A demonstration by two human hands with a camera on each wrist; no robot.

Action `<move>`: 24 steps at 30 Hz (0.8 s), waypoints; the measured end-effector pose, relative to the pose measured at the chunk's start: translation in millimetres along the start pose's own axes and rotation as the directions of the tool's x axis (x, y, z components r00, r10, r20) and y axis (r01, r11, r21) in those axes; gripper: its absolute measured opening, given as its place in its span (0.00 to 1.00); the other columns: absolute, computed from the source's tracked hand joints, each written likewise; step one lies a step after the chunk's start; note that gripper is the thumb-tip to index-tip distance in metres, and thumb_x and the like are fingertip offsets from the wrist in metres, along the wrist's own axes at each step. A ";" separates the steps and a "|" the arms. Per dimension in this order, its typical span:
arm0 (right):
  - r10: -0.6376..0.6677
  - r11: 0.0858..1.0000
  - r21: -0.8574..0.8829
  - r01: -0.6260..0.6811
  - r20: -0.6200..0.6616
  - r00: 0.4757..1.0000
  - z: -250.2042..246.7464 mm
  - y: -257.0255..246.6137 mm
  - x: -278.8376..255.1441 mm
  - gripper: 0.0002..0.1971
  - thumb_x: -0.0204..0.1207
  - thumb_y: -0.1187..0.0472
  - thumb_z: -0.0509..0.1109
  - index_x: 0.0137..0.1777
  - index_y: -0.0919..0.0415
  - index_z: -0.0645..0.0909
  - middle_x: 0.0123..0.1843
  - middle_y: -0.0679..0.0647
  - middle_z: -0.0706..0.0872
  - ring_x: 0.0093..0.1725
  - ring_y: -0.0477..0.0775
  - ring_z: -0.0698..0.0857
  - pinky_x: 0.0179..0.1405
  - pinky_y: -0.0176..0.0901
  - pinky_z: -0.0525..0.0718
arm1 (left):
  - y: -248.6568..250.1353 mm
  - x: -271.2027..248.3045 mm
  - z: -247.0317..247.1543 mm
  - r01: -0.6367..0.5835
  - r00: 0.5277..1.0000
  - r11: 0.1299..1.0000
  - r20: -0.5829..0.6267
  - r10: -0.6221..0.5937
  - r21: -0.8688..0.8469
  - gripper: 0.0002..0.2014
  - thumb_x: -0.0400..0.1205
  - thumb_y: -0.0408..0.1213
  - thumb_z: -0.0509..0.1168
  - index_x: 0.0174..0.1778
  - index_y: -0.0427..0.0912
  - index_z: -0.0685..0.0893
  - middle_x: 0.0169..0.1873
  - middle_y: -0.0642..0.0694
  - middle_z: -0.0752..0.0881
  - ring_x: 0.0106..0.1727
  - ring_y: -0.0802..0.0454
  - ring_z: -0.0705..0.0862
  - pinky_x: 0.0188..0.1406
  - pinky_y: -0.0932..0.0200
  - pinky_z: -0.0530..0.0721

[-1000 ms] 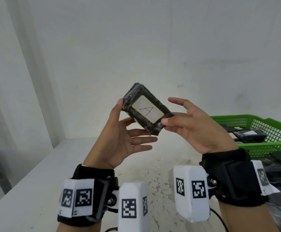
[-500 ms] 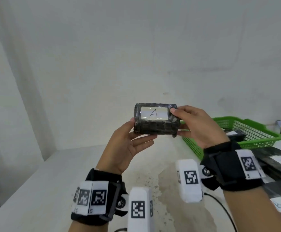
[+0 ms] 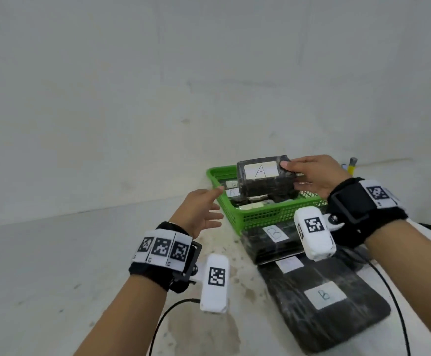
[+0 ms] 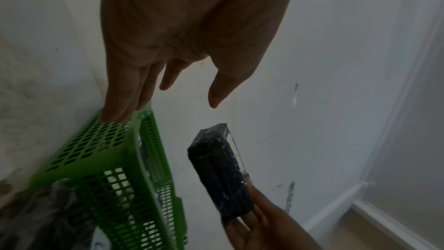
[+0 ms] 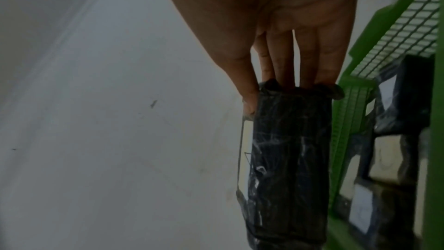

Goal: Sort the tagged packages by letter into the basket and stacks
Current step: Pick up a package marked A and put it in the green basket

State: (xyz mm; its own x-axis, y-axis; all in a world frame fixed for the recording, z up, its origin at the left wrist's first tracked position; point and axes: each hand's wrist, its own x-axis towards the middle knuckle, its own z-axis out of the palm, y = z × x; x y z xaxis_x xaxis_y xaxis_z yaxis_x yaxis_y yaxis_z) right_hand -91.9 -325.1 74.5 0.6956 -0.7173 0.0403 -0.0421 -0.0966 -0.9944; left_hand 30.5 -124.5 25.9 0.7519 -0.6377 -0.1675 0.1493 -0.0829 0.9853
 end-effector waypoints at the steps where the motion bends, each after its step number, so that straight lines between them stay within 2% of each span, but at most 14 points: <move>1: 0.008 1.000 -0.030 -0.009 -0.024 1.000 -6.2 1.0 13.7 0.06 0.75 0.66 0.77 0.40 0.63 0.82 0.42 0.59 0.87 0.38 0.55 0.86 0.29 0.38 0.85 | -3.7 13.1 6.3 0.020 1.000 0.999 -0.009 -0.020 0.029 0.30 0.86 0.47 0.65 0.79 0.34 0.68 0.62 0.31 0.77 0.59 0.32 0.84 0.56 0.43 0.86; 5: 0.046 0.983 -0.171 -0.066 -0.117 0.992 -22.9 11.5 73.0 0.08 0.74 0.64 0.79 0.39 0.64 0.83 0.49 0.63 0.88 0.44 0.59 0.87 0.47 0.50 0.89 | -18.7 57.0 21.5 0.066 0.996 0.990 -0.069 -0.057 0.126 0.34 0.87 0.47 0.63 0.85 0.40 0.59 0.74 0.30 0.72 0.63 0.30 0.81 0.56 0.42 0.85; 7: 0.054 0.958 -0.268 -0.101 -0.175 0.983 -31.1 19.3 102.4 0.09 0.74 0.61 0.79 0.44 0.67 0.84 0.51 0.63 0.88 0.45 0.59 0.88 0.53 0.53 0.89 | -26.5 74.3 24.9 0.069 0.995 0.989 -0.083 -0.058 0.134 0.33 0.87 0.45 0.63 0.86 0.43 0.57 0.74 0.30 0.72 0.61 0.30 0.81 0.55 0.40 0.86; 9: 0.022 0.891 -0.434 -0.133 -0.251 0.968 -40.9 29.1 129.2 0.19 0.72 0.54 0.80 0.48 0.73 0.88 0.50 0.61 0.91 0.51 0.60 0.90 0.58 0.54 0.87 | -34.0 86.6 25.9 0.063 0.995 0.992 -0.082 -0.055 0.110 0.32 0.87 0.41 0.65 0.85 0.46 0.59 0.70 0.33 0.74 0.59 0.32 0.81 0.50 0.41 0.87; 10: 0.004 0.837 -0.524 -0.157 -0.281 0.960 -46.6 34.2 140.8 0.22 0.72 0.50 0.81 0.47 0.73 0.89 0.49 0.60 0.92 0.53 0.59 0.89 0.56 0.51 0.87 | -37.7 91.8 25.6 0.058 0.995 0.995 -0.081 -0.051 0.087 0.31 0.87 0.39 0.65 0.85 0.48 0.61 0.67 0.35 0.76 0.59 0.32 0.82 0.47 0.42 0.87; 12: 0.013 0.776 -0.598 -0.201 -0.302 0.953 -57.3 43.8 159.4 0.20 0.71 0.47 0.80 0.44 0.67 0.88 0.47 0.59 0.91 0.50 0.57 0.88 0.41 0.43 0.85 | -43.8 100.8 23.4 0.049 0.996 0.998 -0.083 -0.046 0.037 0.31 0.86 0.33 0.66 0.84 0.52 0.63 0.65 0.34 0.81 0.60 0.30 0.83 0.42 0.44 0.87; 13: 0.052 0.778 -0.588 -0.222 -0.292 0.955 -62.8 51.0 169.6 0.17 0.71 0.48 0.80 0.43 0.65 0.87 0.48 0.60 0.91 0.48 0.57 0.88 0.40 0.41 0.85 | -46.0 104.6 22.3 0.042 0.996 0.999 -0.083 -0.040 0.018 0.32 0.85 0.31 0.66 0.83 0.53 0.64 0.62 0.32 0.83 0.59 0.30 0.85 0.41 0.45 0.88; 15: 0.088 0.766 -0.586 -0.264 -0.311 0.946 -70.3 60.7 179.4 0.16 0.71 0.49 0.80 0.42 0.63 0.86 0.50 0.61 0.91 0.44 0.57 0.89 0.46 0.47 0.89 | -47.9 108.9 20.4 0.014 0.997 1.000 -0.076 -0.014 -0.010 0.33 0.84 0.26 0.66 0.82 0.54 0.65 0.59 0.30 0.86 0.51 0.33 0.88 0.39 0.45 0.88; 17: 0.100 0.732 -0.616 -0.291 -0.326 0.940 -79.5 67.4 189.3 0.21 0.76 0.42 0.74 0.37 0.62 0.84 0.45 0.60 0.90 0.38 0.56 0.86 0.42 0.43 0.84 | -49.4 112.8 19.6 -0.007 0.998 0.999 -0.068 0.005 -0.035 0.34 0.83 0.23 0.65 0.82 0.53 0.66 0.57 0.29 0.86 0.44 0.37 0.88 0.37 0.45 0.89; 18: 0.089 0.702 -0.647 -0.298 -0.335 0.938 -82.6 71.7 193.1 0.22 0.77 0.41 0.72 0.37 0.63 0.83 0.43 0.60 0.89 0.39 0.57 0.85 0.42 0.43 0.82 | -50.2 114.2 19.6 -0.016 0.998 0.999 -0.066 0.013 -0.043 0.34 0.83 0.22 0.65 0.82 0.52 0.67 0.56 0.29 0.86 0.42 0.38 0.89 0.36 0.45 0.90; 20: 0.113 0.672 -0.680 -0.294 -0.298 0.948 -77.7 68.5 188.4 0.20 0.71 0.47 0.80 0.40 0.67 0.85 0.41 0.63 0.89 0.42 0.62 0.89 0.45 0.52 0.88 | -51.2 115.4 19.3 -0.030 0.998 0.998 -0.062 0.027 -0.051 0.34 0.83 0.21 0.65 0.82 0.52 0.68 0.55 0.30 0.87 0.41 0.39 0.89 0.33 0.47 0.92; 21: 0.137 0.703 -0.640 -0.309 -0.305 0.943 -78.6 67.6 185.6 0.18 0.69 0.53 0.83 0.43 0.69 0.86 0.40 0.63 0.89 0.41 0.64 0.89 0.43 0.54 0.91 | -52.0 115.6 19.1 -0.034 0.998 0.998 -0.058 0.031 -0.055 0.34 0.83 0.22 0.65 0.82 0.52 0.68 0.54 0.30 0.87 0.41 0.39 0.89 0.32 0.49 0.92; 23: 0.191 0.712 -0.615 -0.339 -0.294 0.936 -79.1 63.4 180.2 0.13 0.72 0.62 0.81 0.49 0.71 0.86 0.41 0.63 0.88 0.38 0.63 0.86 0.34 0.46 0.89 | -53.0 115.4 18.5 -0.034 0.998 0.997 -0.048 0.031 -0.069 0.33 0.83 0.22 0.65 0.82 0.52 0.68 0.54 0.31 0.87 0.41 0.39 0.89 0.31 0.50 0.92; 24: 0.209 0.718 -0.610 -0.335 -0.271 0.940 -81.1 59.6 178.8 0.12 0.73 0.64 0.79 0.52 0.71 0.86 0.45 0.64 0.88 0.42 0.62 0.86 0.37 0.47 0.87 | -53.1 114.8 18.4 -0.033 0.999 0.996 -0.043 0.029 -0.078 0.33 0.83 0.22 0.65 0.82 0.52 0.68 0.55 0.31 0.87 0.42 0.39 0.89 0.32 0.49 0.92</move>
State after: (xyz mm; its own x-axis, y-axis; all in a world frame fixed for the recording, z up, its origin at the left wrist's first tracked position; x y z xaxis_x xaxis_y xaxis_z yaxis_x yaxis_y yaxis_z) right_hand -28.2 -515.1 30.4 0.4506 -0.8811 -0.1437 -0.7009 -0.2495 -0.6682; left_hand 97.1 -207.4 -45.0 0.7828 -0.6064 -0.1398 0.1744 -0.0019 0.9847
